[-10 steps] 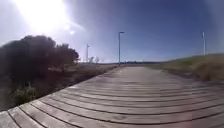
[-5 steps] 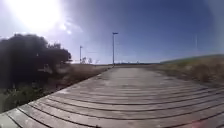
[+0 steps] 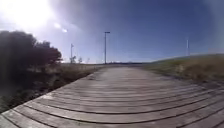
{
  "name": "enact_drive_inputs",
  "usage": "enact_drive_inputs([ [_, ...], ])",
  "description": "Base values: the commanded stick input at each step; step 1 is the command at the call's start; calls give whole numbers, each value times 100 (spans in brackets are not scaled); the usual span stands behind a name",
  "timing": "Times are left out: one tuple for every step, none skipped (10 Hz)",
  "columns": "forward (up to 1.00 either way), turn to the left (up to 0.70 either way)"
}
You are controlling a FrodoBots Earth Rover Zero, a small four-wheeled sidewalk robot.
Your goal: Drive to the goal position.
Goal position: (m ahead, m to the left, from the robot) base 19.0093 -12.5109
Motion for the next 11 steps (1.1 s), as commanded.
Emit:
enact_drive_inputs([
  [70,0],
  [70,0],
  [70,0],
  [70,0],
  [70,0],
  [70,0],
  [70,0],
  [70,0],
  [70,0],
  [70,0],
  [70,0],
])
